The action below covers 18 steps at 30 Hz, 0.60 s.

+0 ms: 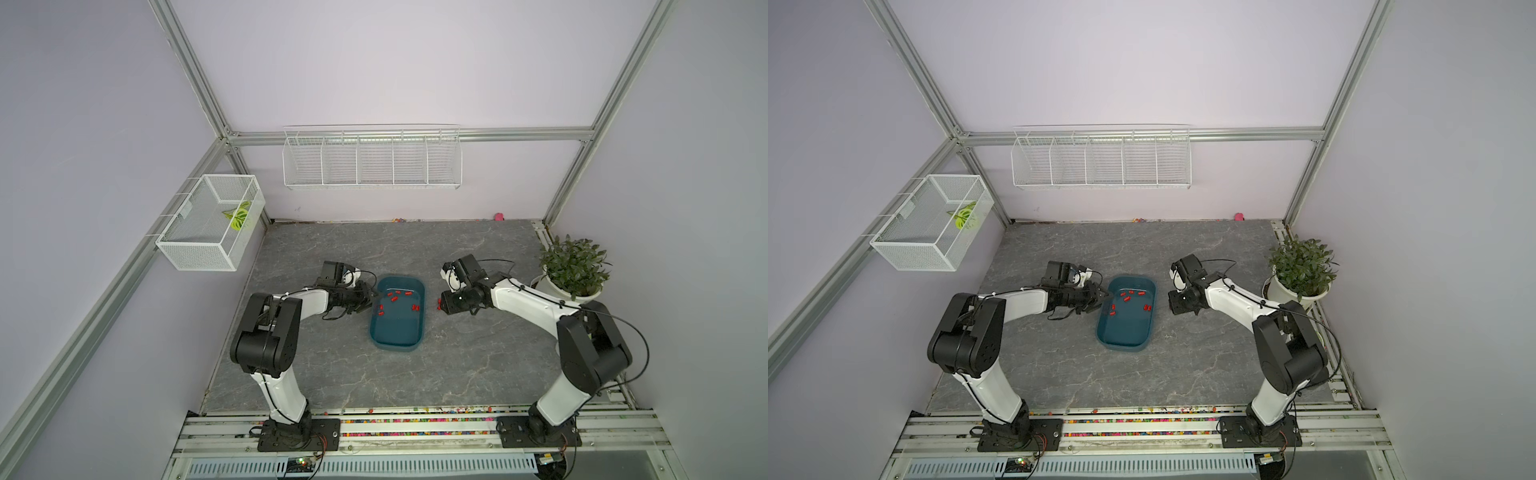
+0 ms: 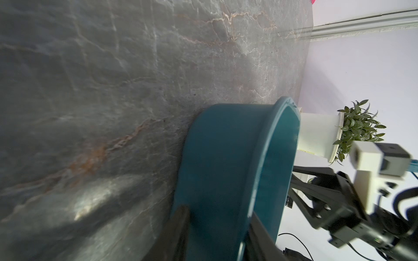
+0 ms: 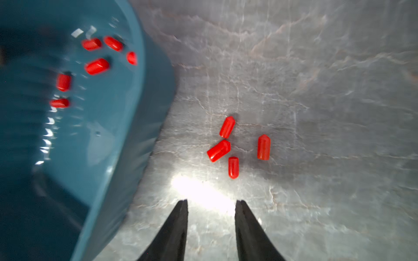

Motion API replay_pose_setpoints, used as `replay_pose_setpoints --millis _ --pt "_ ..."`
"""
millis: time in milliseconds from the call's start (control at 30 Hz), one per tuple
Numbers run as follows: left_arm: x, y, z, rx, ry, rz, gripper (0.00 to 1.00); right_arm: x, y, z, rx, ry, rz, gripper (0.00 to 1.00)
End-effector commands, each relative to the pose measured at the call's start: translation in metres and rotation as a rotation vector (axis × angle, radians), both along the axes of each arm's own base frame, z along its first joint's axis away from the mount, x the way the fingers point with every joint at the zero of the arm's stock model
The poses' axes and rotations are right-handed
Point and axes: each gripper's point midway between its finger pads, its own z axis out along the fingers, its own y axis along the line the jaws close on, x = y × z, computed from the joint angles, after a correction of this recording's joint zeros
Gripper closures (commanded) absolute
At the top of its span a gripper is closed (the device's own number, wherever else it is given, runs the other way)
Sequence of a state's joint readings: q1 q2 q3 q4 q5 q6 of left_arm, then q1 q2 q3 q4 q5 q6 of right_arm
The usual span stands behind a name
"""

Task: Take the screw protection sleeves out of the storage box
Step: Place the screw protection sleeve at the center of the board, then pick up the screw protection sleeve from the storage box.

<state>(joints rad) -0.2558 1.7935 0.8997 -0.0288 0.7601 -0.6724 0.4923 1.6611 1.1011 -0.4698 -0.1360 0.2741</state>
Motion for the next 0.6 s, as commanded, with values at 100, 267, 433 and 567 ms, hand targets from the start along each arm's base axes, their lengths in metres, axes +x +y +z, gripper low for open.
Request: replay_pose_setpoints --millis 100,267,433,567 --pt "0.001 -0.004 -0.004 -0.004 0.01 -0.017 0.59 -0.015 0.034 0.05 0.113 -0.07 0.055 0.56" --pt "0.001 -0.005 -0.004 -0.009 0.009 -0.022 0.59 -0.018 0.081 0.081 0.167 -0.116 0.149 0.55" --pt "0.001 -0.005 -0.003 -0.013 0.005 -0.022 0.59 -0.015 0.132 0.077 0.346 -0.043 0.173 0.58" --pt "0.001 -0.005 -0.003 -0.016 0.005 -0.023 0.59 -0.013 0.158 0.074 0.373 -0.023 0.199 0.6"
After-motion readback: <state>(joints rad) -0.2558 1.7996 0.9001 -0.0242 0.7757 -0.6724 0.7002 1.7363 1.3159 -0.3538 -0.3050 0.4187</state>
